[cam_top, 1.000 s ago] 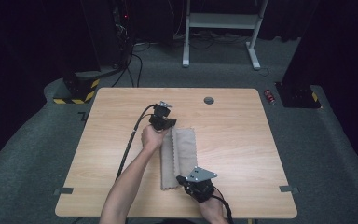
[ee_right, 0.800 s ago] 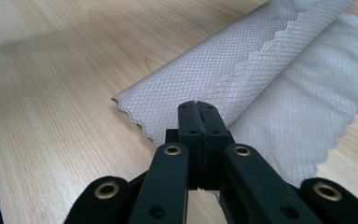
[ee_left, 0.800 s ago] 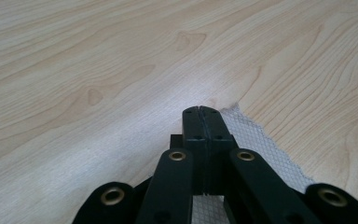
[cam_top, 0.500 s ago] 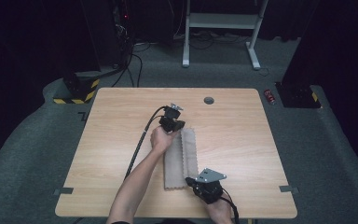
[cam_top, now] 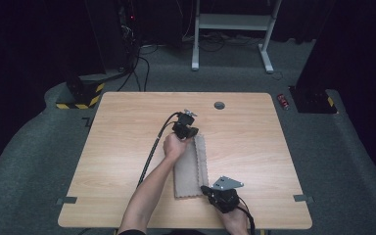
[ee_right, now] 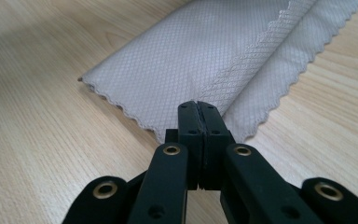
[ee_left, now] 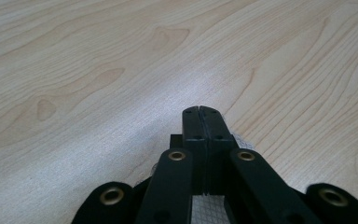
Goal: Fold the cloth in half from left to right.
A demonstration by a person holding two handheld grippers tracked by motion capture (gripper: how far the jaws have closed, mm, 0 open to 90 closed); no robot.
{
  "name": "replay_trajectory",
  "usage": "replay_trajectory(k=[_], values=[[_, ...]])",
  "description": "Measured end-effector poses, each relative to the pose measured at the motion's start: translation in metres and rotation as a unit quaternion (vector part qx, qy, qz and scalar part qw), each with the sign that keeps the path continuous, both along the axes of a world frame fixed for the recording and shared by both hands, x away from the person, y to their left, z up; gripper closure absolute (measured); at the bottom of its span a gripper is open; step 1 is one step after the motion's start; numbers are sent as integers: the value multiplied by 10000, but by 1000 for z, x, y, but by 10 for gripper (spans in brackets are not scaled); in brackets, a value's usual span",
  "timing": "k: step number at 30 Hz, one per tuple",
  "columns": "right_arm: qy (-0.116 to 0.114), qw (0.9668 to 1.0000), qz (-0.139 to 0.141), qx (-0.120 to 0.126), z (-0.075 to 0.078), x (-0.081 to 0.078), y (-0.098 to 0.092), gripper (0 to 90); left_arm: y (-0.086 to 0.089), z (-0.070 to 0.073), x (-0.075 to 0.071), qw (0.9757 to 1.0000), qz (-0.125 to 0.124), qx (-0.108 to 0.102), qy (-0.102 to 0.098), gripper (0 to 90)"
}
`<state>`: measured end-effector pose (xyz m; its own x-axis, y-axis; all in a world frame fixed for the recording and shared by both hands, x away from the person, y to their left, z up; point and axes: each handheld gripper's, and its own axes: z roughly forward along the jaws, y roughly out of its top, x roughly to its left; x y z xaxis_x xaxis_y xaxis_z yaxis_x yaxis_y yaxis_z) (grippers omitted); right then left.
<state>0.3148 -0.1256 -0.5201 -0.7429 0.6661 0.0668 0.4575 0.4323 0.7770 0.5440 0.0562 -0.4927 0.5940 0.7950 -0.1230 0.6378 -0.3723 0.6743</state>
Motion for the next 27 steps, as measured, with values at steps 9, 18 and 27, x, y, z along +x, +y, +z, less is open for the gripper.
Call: replay_trajectory(k=[9,18,27], values=[[121,9999,-81,-65,-3,1,-5,854,-3,-5,2,10000,64,2,-27,867],[-59,9993,-317,-176,2,5,-17,766,19,13,-11,9985,363,13,-407,548],[-164,9994,-143,-252,11,18,-10,722,54,5,-39,9977,553,139,-359,513]])
